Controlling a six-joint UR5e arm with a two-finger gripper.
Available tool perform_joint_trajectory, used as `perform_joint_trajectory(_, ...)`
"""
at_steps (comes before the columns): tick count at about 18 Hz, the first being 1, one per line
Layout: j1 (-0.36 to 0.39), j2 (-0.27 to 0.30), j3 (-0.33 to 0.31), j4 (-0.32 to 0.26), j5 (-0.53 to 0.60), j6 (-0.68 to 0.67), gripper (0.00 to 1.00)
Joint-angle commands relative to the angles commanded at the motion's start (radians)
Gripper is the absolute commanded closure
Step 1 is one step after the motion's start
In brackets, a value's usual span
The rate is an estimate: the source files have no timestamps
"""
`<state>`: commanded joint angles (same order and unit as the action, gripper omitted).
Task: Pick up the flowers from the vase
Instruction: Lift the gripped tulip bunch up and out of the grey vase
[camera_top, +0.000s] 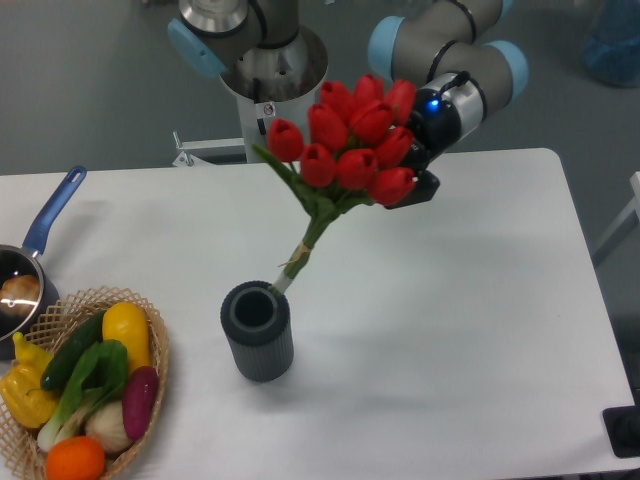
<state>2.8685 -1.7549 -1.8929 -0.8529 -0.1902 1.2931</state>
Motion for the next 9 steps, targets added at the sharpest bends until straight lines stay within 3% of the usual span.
perform_joint_trajectory(9, 0.041, -0.02, 0.005, 0.006, 0.006, 0.011, 0.58)
